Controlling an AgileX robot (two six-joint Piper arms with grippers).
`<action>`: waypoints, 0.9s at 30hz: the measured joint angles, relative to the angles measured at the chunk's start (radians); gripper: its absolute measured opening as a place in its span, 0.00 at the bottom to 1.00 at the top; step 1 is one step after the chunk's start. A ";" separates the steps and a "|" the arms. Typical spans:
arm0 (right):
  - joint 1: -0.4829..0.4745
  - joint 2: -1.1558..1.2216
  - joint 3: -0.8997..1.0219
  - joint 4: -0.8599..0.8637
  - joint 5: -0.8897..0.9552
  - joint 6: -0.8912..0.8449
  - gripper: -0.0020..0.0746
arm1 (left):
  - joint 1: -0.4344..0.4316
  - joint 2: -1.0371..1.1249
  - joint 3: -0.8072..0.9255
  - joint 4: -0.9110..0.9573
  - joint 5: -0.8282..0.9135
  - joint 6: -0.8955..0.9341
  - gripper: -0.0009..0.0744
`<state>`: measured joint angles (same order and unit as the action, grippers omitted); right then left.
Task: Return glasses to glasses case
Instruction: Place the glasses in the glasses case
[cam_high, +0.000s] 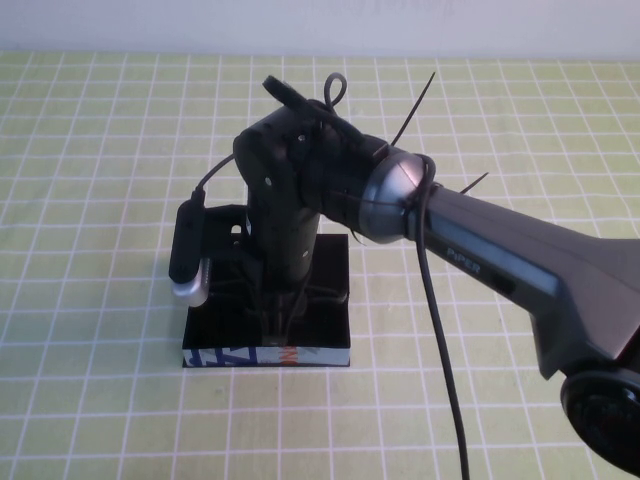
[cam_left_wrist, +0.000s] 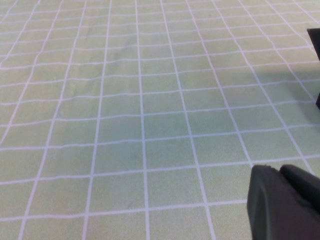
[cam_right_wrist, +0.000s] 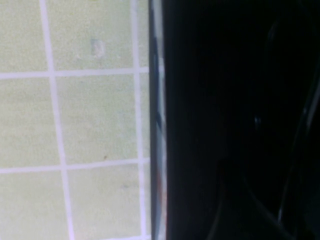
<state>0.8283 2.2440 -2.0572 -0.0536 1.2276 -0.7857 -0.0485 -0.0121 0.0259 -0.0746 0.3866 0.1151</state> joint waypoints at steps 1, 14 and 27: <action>0.000 -0.004 0.000 -0.002 0.000 0.000 0.37 | 0.000 0.000 0.000 0.000 0.000 0.000 0.01; 0.000 -0.001 0.000 0.001 0.000 0.002 0.16 | 0.000 0.000 0.000 0.000 0.000 0.000 0.01; 0.000 0.002 0.000 0.028 0.000 0.002 0.03 | 0.000 0.000 0.000 0.000 0.000 0.000 0.01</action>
<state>0.8283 2.2457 -2.0572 -0.0255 1.2276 -0.7833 -0.0485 -0.0121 0.0259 -0.0746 0.3866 0.1151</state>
